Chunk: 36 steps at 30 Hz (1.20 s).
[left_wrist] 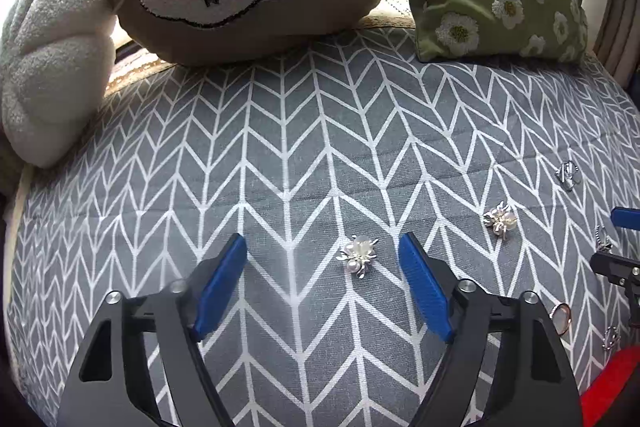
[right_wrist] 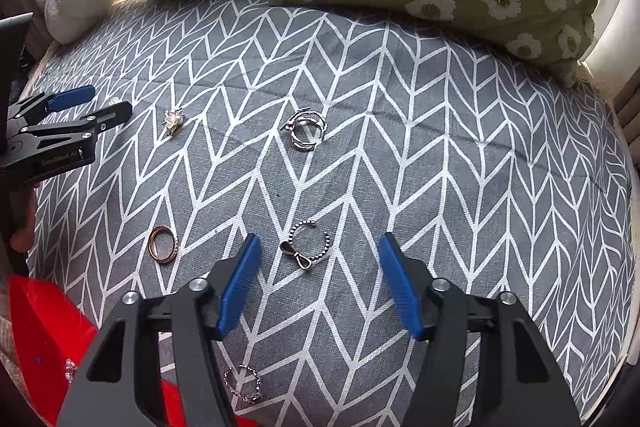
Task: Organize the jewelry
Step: 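Grasp a silver flower charm with the left tool while the right tool grasps a silver bow ring, then carry the charm and bow ring into the red tray and open both tools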
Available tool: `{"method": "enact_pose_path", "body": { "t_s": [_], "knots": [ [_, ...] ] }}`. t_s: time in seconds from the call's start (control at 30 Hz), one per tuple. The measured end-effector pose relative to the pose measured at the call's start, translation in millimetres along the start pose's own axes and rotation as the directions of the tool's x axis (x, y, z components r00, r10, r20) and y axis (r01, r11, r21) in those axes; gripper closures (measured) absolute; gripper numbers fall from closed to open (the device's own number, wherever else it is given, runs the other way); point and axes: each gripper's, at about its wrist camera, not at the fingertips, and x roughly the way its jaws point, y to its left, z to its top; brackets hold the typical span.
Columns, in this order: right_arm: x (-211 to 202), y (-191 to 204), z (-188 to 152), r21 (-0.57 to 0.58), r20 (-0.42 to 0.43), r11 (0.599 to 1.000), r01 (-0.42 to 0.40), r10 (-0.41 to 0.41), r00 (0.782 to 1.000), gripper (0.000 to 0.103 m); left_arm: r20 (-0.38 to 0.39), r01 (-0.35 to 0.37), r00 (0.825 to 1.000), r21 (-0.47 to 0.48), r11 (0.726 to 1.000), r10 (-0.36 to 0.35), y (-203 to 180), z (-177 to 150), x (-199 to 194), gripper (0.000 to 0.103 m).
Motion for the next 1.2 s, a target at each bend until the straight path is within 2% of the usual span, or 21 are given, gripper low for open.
{"method": "enact_pose_path", "body": {
  "t_s": [0.1, 0.17, 0.23, 0.37, 0.53, 0.77, 0.9, 1.0, 1.13, 1.2],
  "knots": [
    [-2, -4, 0, 0.023, 0.006, 1.000, 0.011, -0.011, 1.000, 0.057, -0.001, 0.023, 1.000, -0.001, 1.000, -0.023, -1, 1, 0, 0.044],
    [-3, -7, 1, 0.040, 0.005, 0.999, 0.020, -0.020, 1.000, 0.066, -0.005, 0.044, 0.999, -0.001, 0.999, -0.044, -4, 1, -2, 0.057],
    [-5, -11, 1, 0.054, 0.006, 0.998, 0.022, -0.023, 1.000, 0.072, -0.007, 0.053, 0.999, 0.011, 0.999, -0.053, -9, 1, -4, 0.067],
    [-7, -12, 0, 0.048, 0.008, 0.998, 0.026, -0.027, 1.000, 0.079, -0.009, 0.064, 0.998, 0.031, 0.997, -0.063, -18, -2, -6, 0.085],
    [-7, -6, -1, 0.034, 0.015, 0.999, 0.043, -0.043, 0.999, 0.079, -0.015, 0.074, 0.997, 0.027, 0.997, -0.074, -18, -2, -7, 0.086],
    [-28, -3, -4, 0.039, 0.047, 0.999, -0.021, 0.019, 0.999, 0.079, 0.001, 0.088, 0.996, 0.005, 0.996, -0.088, -8, -1, -19, 0.086],
    [-48, 0, -9, 0.018, 0.081, 0.999, -0.044, 0.043, 0.996, 0.079, 0.037, 0.147, 0.989, -0.028, 0.989, -0.146, 0, -8, -52, 0.086],
    [-74, 3, -18, -0.006, 0.117, 0.997, -0.072, 0.072, 0.991, 0.079, 0.066, 0.163, 0.985, -0.018, 0.986, -0.161, -2, -20, -86, 0.086],
    [-116, 12, -39, -0.055, 0.169, 0.990, -0.129, 0.137, 0.976, 0.079, 0.108, 0.189, 0.976, 0.005, 0.982, -0.188, -10, -49, -139, 0.086],
    [-130, 22, -57, -0.072, 0.168, 0.981, -0.180, 0.190, 0.967, 0.079, 0.105, 0.207, 0.973, 0.010, 0.978, -0.207, -16, -67, -155, 0.086]
  ]
}}
